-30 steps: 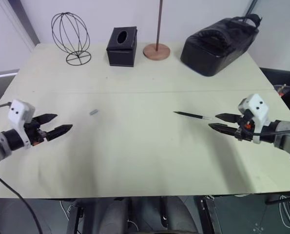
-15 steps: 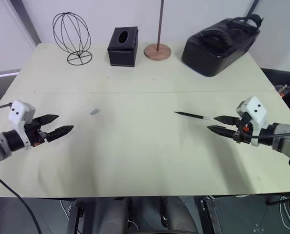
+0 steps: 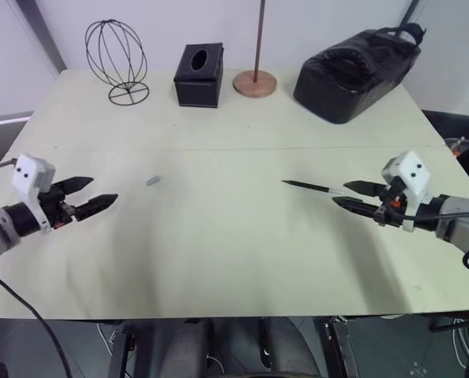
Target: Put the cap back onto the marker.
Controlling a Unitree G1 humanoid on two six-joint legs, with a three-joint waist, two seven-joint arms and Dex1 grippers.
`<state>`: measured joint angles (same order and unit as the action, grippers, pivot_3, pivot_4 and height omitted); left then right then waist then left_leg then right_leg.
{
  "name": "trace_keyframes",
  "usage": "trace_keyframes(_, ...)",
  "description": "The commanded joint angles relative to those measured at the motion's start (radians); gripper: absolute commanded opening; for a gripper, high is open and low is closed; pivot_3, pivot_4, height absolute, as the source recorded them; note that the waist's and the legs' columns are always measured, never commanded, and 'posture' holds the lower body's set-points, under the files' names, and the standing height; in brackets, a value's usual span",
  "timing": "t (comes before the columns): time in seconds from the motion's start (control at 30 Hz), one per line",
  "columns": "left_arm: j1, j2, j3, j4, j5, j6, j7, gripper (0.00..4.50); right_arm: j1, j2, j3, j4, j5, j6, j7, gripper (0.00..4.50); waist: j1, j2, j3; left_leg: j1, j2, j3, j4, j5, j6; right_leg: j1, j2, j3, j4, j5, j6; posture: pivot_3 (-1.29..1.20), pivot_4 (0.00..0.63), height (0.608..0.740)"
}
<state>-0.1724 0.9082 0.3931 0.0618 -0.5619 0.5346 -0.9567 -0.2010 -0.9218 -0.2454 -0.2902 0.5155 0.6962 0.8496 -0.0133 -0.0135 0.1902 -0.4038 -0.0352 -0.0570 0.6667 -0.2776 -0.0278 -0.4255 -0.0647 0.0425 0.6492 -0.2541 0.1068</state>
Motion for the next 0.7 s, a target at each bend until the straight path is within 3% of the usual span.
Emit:
trace_keyframes(0.03, -0.027, 0.005, -0.007, 0.003, 0.009, -0.022, -0.016, 4.34, -0.012, 0.003, -0.029, -0.002, -0.005, -0.032, -0.004, 2.24, 0.0, 0.0, 0.0, 0.0, 0.0, 0.0, 0.0, 0.0, 0.0, 0.0, 0.0, 0.0, 0.0, 0.0, 0.0, 0.0, 0.15, 0.74)
trace_keyframes(0.17, -0.131, 0.008, -0.093, 0.067, 0.031, -0.055, -0.099, 4.34, -0.048, 0.01, 0.003, 0.07, -0.049, -0.12, 0.004, 2.24, 0.004, 0.0, 0.0, 0.0, 0.0, 0.0, 0.0, 0.0, 0.0, 0.0, 0.0, 0.0, 0.0, 0.0, 0.0, 0.0, 0.15, 0.74)
trace_keyframes(0.37, -0.419, -0.063, -0.234, 0.247, 0.071, -0.115, -0.234, 4.34, -0.178, 0.035, 0.121, 0.298, -0.135, -0.286, 0.115, 2.24, -0.001, -0.001, 0.0, 0.0, -0.001, 0.001, 0.002, 0.0, 0.0, 0.001, 0.001, -0.001, 0.001, 0.0, 0.0, 0.0, 0.15, 0.74)
trace_keyframes(0.5, -0.578, -0.136, -0.366, 0.349, 0.13, -0.163, -0.373, 4.34, -0.341, 0.091, 0.22, 0.55, -0.212, -0.427, 0.208, 2.24, -0.01, 0.0, 0.0, -0.001, -0.002, 0.003, 0.001, 0.0, 0.0, -0.001, 0.002, 0.0, 0.001, 0.0, 0.0, 0.0, 0.15, 0.74)
trace_keyframes(0.7, -0.671, -0.195, -0.434, 0.411, 0.167, -0.194, -0.47, 4.34, -0.526, 0.179, 0.295, 0.88, -0.317, -0.623, 0.273, 2.24, -0.024, 0.0, 0.0, -0.001, -0.002, 0.004, 0.001, 0.0, 0.0, -0.002, 0.004, 0.001, 0.001, 0.0, 0.0, 0.0, 0.15, 0.74)
